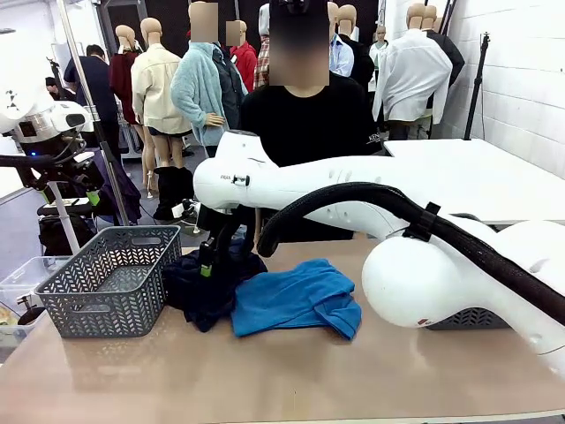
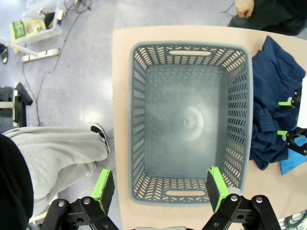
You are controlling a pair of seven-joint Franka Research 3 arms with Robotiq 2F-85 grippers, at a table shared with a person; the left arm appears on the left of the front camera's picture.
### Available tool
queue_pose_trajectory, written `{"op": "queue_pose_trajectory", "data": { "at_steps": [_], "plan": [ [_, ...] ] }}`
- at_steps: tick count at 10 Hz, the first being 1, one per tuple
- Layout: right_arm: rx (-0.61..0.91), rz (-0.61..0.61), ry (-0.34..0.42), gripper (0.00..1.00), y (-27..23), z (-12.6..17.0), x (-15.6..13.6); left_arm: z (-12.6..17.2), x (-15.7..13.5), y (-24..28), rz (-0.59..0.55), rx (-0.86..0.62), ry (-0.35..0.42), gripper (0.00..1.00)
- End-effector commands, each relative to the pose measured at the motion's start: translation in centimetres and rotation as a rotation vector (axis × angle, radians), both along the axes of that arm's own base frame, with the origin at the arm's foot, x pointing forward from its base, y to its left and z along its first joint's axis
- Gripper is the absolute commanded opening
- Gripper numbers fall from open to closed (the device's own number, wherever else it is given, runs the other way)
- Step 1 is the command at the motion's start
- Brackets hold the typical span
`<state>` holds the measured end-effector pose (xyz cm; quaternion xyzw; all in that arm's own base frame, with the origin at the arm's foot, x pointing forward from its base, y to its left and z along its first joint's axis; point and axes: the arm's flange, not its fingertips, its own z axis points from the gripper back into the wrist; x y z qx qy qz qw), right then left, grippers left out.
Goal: Sort the tops and bottoms.
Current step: Lift clothes from the center of the table with your right hand.
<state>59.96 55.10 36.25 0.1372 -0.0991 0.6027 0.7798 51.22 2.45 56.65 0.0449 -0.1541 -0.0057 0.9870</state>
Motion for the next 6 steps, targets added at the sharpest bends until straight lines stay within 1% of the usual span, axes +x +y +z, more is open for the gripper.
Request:
{"op": "queue_pose_trajectory", "data": {
  "at_steps": [1, 2, 6],
  "plan": [
    [-0.032, -0.006, -0.023, 0.03, 1.64, 0.45, 1.91, 0.20, 0.09, 0.18, 0.010, -0.015, -0.008, 1.00],
    [-0.034, -0.007, -0.026, 0.00, 1.57, 0.51, 1.87, 0.20, 0.09, 0.18, 0.010, -0.015, -0.008, 1.00],
    [-0.036, -0.008, -0.030, 0.00, 1.29, 0.77, 1.61, 0.20, 0.09, 0.18, 0.010, -0.015, -0.008, 1.00]
  ]
}}
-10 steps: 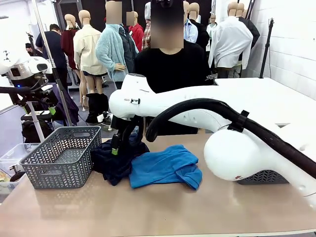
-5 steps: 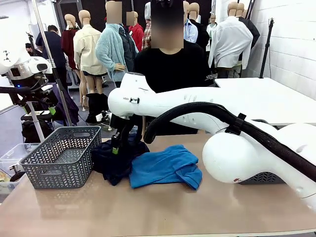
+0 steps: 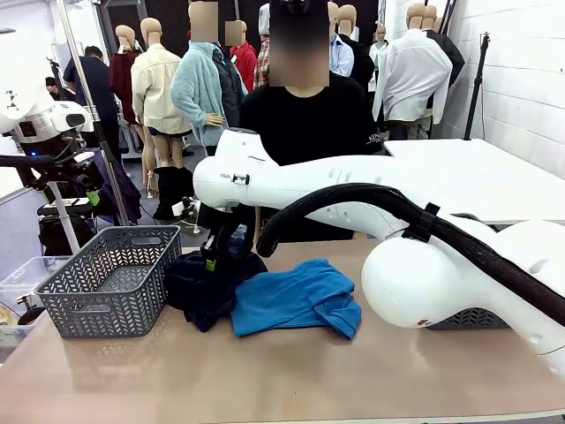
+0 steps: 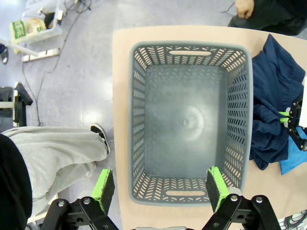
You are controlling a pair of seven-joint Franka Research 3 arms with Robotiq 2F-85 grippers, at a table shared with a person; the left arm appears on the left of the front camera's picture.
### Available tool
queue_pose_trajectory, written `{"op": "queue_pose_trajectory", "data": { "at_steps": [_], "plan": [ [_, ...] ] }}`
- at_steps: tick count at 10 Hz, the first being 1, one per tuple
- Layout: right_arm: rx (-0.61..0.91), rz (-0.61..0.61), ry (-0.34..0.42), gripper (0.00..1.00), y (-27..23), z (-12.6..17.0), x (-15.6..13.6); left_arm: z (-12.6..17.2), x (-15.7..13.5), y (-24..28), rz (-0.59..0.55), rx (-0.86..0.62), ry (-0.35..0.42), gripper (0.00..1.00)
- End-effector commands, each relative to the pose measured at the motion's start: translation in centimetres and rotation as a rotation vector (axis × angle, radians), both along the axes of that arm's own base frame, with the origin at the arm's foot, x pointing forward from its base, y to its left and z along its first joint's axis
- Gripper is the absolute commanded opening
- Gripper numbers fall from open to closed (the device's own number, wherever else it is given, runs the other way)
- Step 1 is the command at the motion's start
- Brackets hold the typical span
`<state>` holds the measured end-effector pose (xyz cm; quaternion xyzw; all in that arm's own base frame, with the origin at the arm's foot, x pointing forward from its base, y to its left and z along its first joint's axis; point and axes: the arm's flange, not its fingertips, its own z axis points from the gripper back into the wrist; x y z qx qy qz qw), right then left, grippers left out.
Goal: Sort the tops and bottoms.
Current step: Lift clothes from the center of the table with your right hand.
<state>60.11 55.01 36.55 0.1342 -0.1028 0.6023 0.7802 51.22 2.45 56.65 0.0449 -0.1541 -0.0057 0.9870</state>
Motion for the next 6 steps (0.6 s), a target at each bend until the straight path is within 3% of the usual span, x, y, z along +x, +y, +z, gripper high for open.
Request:
{"op": "queue_pose_trajectory", "data": {
  "at_steps": [1, 4, 6],
  "plan": [
    [-0.033, -0.006, -0.020, 0.00, 1.3, 0.6, 1.4, 0.2, 0.1, 0.2, 0.010, -0.015, -0.008, 1.00],
    [-0.023, -0.008, -0.043, 0.00, -0.3, 3.4, 0.5, 0.2, 0.1, 0.2, 0.010, -0.015, -0.008, 1.00],
    [-0.060, -0.090, -0.105, 0.00, -3.9, 8.9, -2.5, 0.2, 0.1, 0.2, 0.010, -0.015, -0.008, 1.00]
  ]
}}
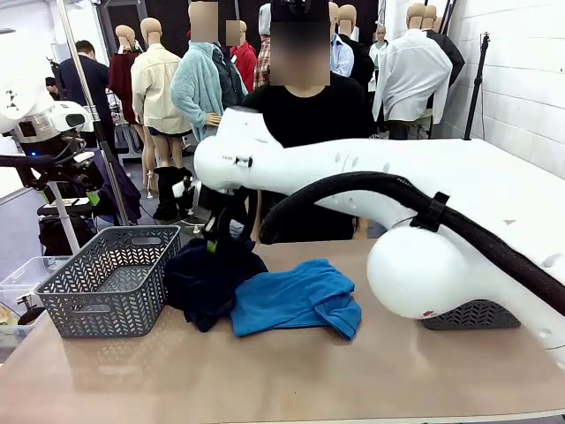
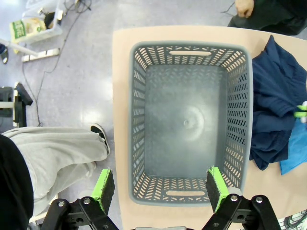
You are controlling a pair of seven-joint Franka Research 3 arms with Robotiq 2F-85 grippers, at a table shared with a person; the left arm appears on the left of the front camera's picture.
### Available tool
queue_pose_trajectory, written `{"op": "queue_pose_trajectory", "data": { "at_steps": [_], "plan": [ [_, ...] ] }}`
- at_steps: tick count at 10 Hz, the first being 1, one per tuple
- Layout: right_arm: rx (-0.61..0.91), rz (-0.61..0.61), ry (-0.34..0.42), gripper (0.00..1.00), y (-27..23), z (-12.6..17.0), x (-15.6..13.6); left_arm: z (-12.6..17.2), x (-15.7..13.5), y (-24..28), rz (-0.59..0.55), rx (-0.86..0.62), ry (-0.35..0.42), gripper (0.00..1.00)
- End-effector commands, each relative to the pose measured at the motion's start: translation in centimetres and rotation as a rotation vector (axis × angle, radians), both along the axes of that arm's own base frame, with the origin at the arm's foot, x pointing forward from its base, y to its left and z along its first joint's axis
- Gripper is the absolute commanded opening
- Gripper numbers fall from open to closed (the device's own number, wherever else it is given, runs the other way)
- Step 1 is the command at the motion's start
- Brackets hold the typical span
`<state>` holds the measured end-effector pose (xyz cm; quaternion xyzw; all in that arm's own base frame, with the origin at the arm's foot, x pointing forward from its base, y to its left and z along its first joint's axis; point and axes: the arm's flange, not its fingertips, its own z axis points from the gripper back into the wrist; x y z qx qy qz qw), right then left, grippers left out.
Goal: Sort the tops and bottoms.
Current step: Lift clothes from the center of the table with your right hand.
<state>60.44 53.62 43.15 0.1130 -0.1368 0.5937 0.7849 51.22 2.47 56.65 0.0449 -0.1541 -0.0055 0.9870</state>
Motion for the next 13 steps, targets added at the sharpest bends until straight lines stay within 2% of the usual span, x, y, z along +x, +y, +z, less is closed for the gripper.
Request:
{"op": "queue_pose_trajectory", "data": {
  "at_steps": [1, 3, 4, 6, 8, 9, 10, 13],
  "plan": [
    [-0.084, -0.086, -0.061, 0.00, -4.4, 5.1, -5.0, 0.2, 0.1, 0.2, 0.009, -0.015, -0.008, 1.00],
    [-0.041, -0.120, -0.150, 0.00, -7.9, 10.7, -9.1, 0.2, 0.1, 0.2, 0.009, -0.015, -0.008, 1.00],
    [-0.055, -0.120, -0.131, 0.00, -9.3, 13.4, -11.0, 0.2, 0.1, 0.2, 0.009, -0.015, -0.008, 1.00],
    [-0.070, -0.072, -0.157, 0.00, -10.4, 16.6, -13.7, 0.2, 0.1, 0.2, 0.009, -0.015, -0.008, 1.00],
    [0.009, -0.092, -0.219, 0.00, -12.1, 20.3, -16.6, 0.2, 0.1, 0.2, 0.009, -0.015, -0.008, 1.00],
    [0.055, -0.168, -0.269, 0.00, -13.3, 22.7, -17.6, 0.2, 0.1, 0.2, 0.009, -0.015, -0.008, 1.00],
    [0.106, -0.217, -0.279, 0.00, -14.5, 25.2, -18.5, 0.2, 0.1, 0.2, 0.009, -0.015, -0.008, 1.00],
    [0.247, -0.304, -0.265, 0.00, -17.5, 31.6, -18.7, 0.2, 0.1, 0.2, 0.009, -0.015, -0.008, 1.00]
  ]
}}
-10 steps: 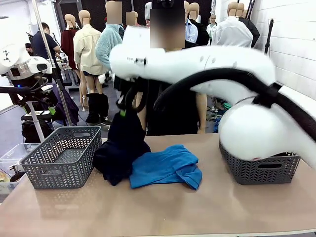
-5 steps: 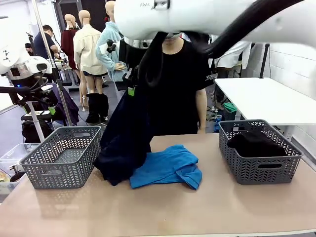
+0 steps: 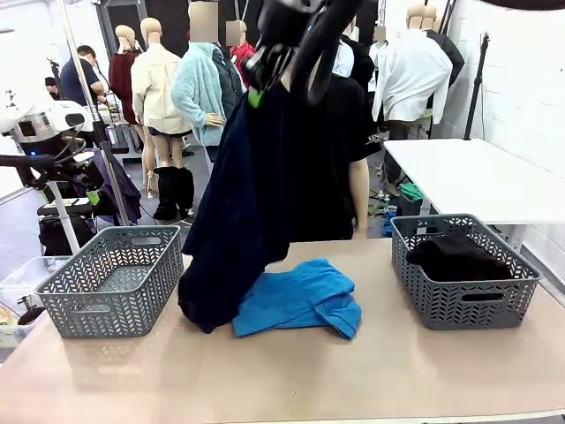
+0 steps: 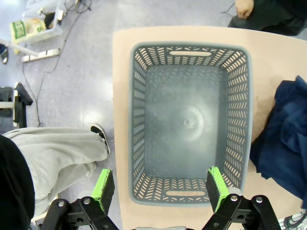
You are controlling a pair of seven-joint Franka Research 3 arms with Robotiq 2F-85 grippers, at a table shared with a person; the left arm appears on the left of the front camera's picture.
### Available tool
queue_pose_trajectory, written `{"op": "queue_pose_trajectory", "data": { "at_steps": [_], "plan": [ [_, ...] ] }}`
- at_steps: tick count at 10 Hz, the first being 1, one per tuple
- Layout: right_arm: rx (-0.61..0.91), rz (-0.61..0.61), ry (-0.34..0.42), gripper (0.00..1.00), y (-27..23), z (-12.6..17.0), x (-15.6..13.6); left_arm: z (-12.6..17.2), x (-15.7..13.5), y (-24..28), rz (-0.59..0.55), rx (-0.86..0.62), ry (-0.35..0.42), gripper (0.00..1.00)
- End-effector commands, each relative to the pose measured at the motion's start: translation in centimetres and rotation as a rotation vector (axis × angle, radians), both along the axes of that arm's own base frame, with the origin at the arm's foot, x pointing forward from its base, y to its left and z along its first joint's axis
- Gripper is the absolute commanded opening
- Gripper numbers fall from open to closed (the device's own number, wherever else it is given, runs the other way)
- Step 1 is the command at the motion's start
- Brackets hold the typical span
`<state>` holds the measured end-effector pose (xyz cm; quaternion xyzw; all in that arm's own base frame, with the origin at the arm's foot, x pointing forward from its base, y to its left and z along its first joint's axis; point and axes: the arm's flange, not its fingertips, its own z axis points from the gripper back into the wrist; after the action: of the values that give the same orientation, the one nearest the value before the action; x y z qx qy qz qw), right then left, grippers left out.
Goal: Sort the tops and bottoms.
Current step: Lift clothes from the center of the table with your right hand.
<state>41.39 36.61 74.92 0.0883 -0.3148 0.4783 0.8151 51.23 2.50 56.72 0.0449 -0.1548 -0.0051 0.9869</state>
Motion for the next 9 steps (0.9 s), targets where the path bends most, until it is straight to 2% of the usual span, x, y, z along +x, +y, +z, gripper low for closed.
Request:
{"op": "queue_pose_trajectory", "data": {
  "at_steps": [1, 3, 6, 7, 9],
  "plan": [
    [0.083, -0.055, -0.014, 0.00, -1.3, 1.1, -0.2, 0.1, 0.1, 0.1, 0.008, -0.015, -0.006, 1.00],
    [0.129, -0.046, -0.088, 0.00, -3.6, 3.4, -3.8, 0.1, 0.1, 0.1, 0.008, -0.015, -0.006, 1.00],
    [0.174, -0.085, -0.129, 0.00, -5.1, 5.2, -7.1, 0.1, 0.1, 0.1, 0.008, -0.015, -0.006, 1.00],
    [0.192, -0.103, -0.134, 0.00, -5.5, 5.6, -7.5, 0.1, 0.1, 0.1, 0.008, -0.015, -0.006, 1.00],
    [0.217, -0.116, -0.104, 0.00, -6.3, 5.3, -6.4, 0.1, 0.1, 0.1, 0.008, -0.015, -0.006, 1.00]
  ]
}}
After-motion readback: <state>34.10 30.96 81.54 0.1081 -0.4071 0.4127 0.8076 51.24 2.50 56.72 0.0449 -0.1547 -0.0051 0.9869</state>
